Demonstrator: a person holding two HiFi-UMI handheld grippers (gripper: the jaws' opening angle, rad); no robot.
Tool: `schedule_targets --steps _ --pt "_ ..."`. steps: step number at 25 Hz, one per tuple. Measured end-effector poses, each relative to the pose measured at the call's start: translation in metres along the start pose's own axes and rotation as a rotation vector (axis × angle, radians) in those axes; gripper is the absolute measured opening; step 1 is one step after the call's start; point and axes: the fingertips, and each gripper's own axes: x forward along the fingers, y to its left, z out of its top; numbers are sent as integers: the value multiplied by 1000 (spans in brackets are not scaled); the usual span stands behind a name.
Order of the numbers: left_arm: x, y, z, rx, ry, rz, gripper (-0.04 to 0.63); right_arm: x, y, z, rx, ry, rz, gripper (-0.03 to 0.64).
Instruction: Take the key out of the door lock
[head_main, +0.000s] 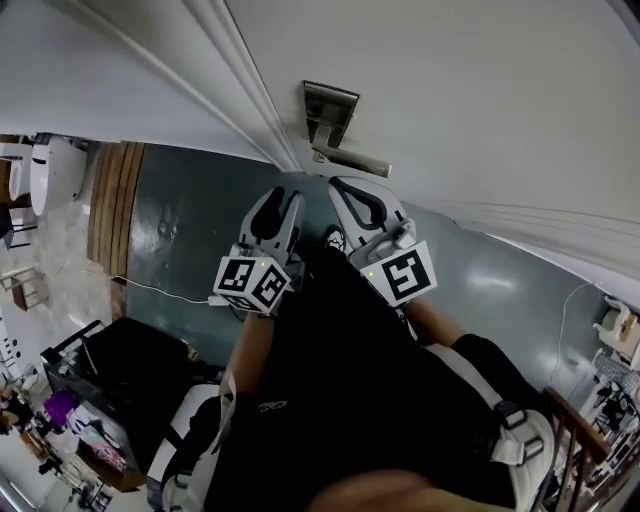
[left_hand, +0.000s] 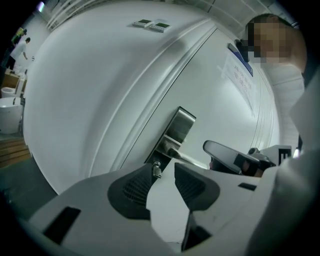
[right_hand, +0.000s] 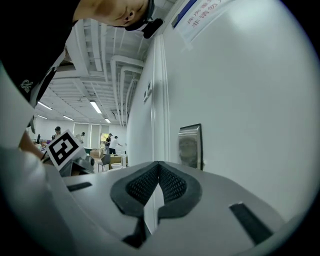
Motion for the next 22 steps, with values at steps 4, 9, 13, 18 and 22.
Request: schedule_targets --steps 4,9,13,18,22 --pt "21 1 -7 -38 40 -60 152 -7 -14 -2 2 16 -85 8" --pt "43 5 -19 -37 121 -141 152 -11 -24 -8 16 56 -180 8" --pt "57 9 -24 -58 159 -192 152 -8 -28 -9 12 69 -240 8" --pt "70 13 -28 -108 184 -239 152 -6 -29 -13 2 93 -299 8" --pt "81 16 -33 -140 205 -265 150 -7 -34 -14 7 108 -349 8"
